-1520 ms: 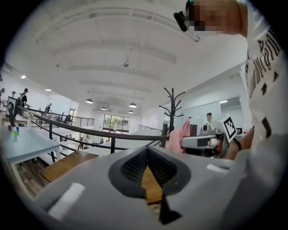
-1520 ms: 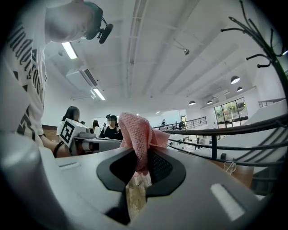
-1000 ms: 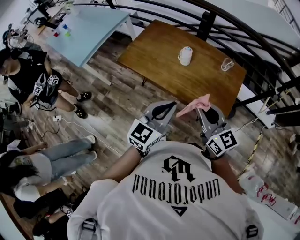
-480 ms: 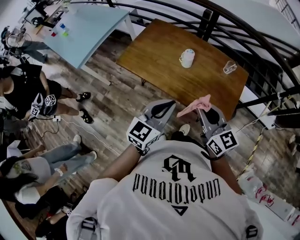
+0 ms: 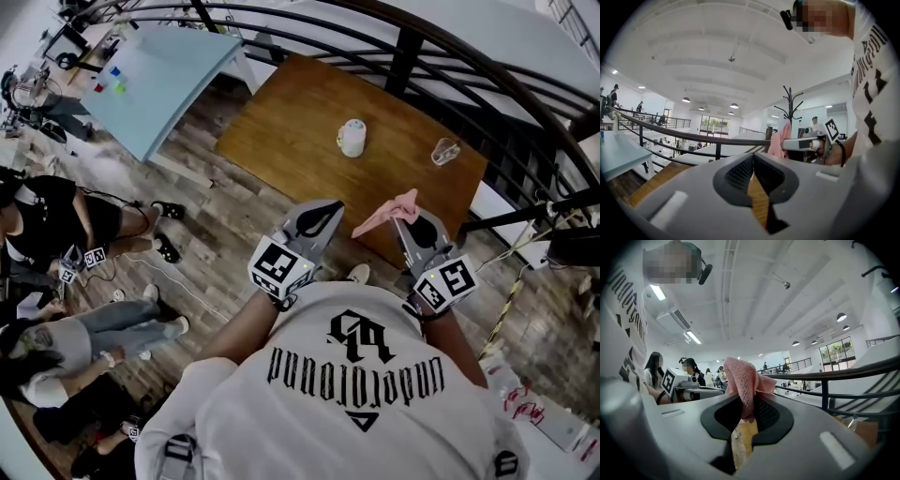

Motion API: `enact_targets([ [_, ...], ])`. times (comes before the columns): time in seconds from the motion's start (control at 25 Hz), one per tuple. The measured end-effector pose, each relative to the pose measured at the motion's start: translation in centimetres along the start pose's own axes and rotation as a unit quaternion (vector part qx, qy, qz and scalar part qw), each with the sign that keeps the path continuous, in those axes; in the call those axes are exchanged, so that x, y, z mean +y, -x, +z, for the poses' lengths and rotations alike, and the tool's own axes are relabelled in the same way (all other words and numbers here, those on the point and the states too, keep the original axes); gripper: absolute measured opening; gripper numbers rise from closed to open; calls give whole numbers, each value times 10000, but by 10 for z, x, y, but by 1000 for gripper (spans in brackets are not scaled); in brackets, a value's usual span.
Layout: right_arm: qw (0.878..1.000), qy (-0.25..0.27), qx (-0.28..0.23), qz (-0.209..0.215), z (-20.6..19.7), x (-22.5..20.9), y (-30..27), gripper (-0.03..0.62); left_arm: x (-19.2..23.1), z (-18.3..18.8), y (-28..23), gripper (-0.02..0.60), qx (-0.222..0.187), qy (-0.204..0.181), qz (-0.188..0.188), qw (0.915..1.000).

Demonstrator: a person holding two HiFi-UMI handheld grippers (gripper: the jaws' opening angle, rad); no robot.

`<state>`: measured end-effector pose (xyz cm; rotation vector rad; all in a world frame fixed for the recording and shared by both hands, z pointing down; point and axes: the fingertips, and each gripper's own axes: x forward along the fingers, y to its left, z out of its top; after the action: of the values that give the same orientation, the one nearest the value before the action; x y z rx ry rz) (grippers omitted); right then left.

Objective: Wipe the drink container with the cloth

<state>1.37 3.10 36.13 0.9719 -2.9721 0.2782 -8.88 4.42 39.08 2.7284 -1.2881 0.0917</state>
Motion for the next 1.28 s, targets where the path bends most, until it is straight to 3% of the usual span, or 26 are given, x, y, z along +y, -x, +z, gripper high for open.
enact_targets([
  [0.52,9997,-200,47,-96,-4,-65,-12,47,32,-8,-61,52,50,-31,12,10000],
  [0.8,9987,-359,207,-306,-12,-113,-45,48,75,-25,-121,54,231,135,-388,9989],
  [1.04,9967,-510,339,-538,-18,-144,-79,48,119,-35,-160,115,358,128,-670,9970],
  [1.28,9934,-708,527,-734,-34,-173,-128,48,170,-61,-192,226,532,13,-988,9937],
])
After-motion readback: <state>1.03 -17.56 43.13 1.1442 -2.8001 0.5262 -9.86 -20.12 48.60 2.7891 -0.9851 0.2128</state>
